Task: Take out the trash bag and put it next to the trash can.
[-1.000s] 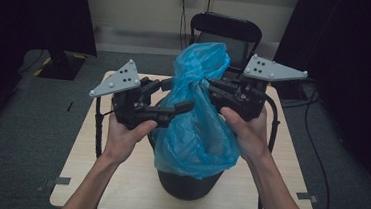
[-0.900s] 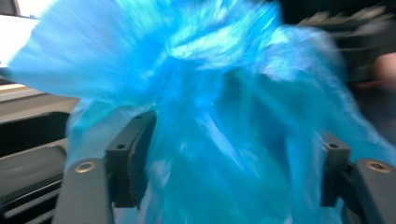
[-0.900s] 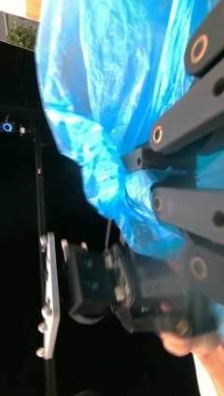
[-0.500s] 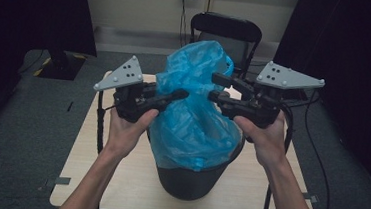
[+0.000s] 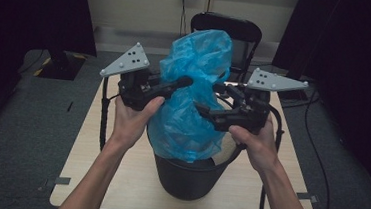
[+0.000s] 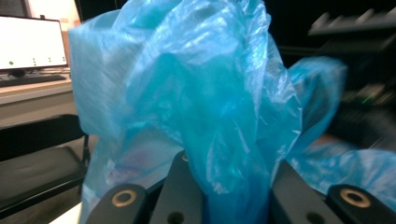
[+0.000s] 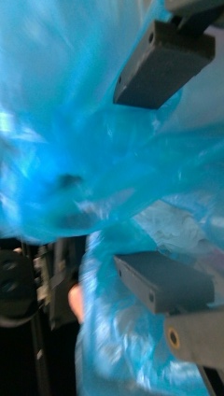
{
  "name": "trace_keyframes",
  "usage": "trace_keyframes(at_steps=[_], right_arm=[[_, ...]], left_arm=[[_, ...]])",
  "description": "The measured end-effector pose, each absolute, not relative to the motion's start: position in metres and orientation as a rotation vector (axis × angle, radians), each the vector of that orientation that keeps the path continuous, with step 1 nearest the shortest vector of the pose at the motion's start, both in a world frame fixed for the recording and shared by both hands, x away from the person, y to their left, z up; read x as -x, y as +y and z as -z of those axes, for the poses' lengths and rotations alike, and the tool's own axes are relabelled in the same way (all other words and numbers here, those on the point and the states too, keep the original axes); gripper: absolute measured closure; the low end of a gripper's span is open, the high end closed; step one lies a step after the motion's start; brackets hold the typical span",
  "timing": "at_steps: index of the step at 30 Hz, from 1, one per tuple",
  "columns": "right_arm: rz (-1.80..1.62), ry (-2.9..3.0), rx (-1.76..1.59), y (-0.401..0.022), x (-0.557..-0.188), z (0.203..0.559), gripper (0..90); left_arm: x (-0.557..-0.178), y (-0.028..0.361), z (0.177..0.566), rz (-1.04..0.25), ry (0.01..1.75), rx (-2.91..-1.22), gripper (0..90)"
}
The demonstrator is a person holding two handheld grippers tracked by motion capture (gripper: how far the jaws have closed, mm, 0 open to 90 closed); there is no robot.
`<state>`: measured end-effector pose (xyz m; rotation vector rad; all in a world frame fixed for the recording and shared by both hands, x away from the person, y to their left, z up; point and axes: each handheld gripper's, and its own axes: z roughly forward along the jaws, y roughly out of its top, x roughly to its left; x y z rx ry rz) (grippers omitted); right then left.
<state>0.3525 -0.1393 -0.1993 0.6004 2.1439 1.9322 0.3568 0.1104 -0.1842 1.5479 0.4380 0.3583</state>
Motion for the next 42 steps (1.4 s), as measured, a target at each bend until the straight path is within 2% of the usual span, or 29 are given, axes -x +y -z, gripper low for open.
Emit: trace_keyframes(at_steps=[7,8,12,13,15,17,19,20,21,30,32,37,38,40,42], right_arm=[[-1.87,2.148,-0.591,-0.116,-0.364,0.199,20.4],[-1.866,2.151,-0.584,-0.115,-0.365,0.198,25.7],[-1.892,2.128,-0.559,-0.114,-0.367,0.198,67.6],[-1.898,2.131,-0.553,-0.114,-0.368,0.199,76.0],[-1.901,2.136,-0.549,-0.114,-0.369,0.199,82.7],[-1.897,2.129,-0.554,-0.116,-0.369,0.198,84.5],[-1.908,2.114,-0.567,-0.121,-0.369,0.193,85.0],[-1.918,2.106,-0.573,-0.124,-0.369,0.19,85.1],[-1.926,2.098,-0.578,-0.126,-0.37,0.186,85.0],[-1.928,2.07,-0.61,-0.124,-0.365,0.165,85.1],[-1.944,2.083,-0.615,-0.123,-0.364,0.165,85.2],[-1.959,2.102,-0.625,-0.12,-0.361,0.168,85.4],[-1.958,2.101,-0.63,-0.118,-0.36,0.168,85.4],[-1.94,2.099,-0.63,-0.116,-0.358,0.168,85.4],[-1.94,2.104,-0.63,-0.115,-0.357,0.168,85.3]], left_arm=[[-0.352,0.103,0.172,-0.298,0.39,-1.533,87.2],[-0.352,0.103,0.173,-0.293,0.383,-1.53,87.2],[-0.35,0.105,0.175,-0.279,0.377,-1.52,83.9],[-0.35,0.107,0.174,-0.286,0.38,-1.52,78.1],[-0.35,0.111,0.173,-0.325,0.395,-1.516,55.3],[-0.349,0.117,0.174,-0.376,0.396,-1.52,37.9],[-0.351,0.121,0.176,-0.374,0.399,-1.53,21.7],[-0.352,0.121,0.178,-0.37,0.393,-1.549,16.3],[-0.352,0.12,0.18,-0.378,0.386,-1.564,14.9],[-0.354,0.094,0.193,-0.518,0.389,-1.624,9.4],[-0.354,0.089,0.195,-0.595,0.384,-1.672,9.3],[-0.356,0.081,0.197,-0.6,0.396,-1.671,10.0],[-0.357,0.078,0.197,-0.62,0.393,-1.669,11.0],[-0.357,0.078,0.198,-0.633,0.388,-1.666,19.0],[-0.359,0.081,0.2,-0.594,0.38,-1.637,33.4]])
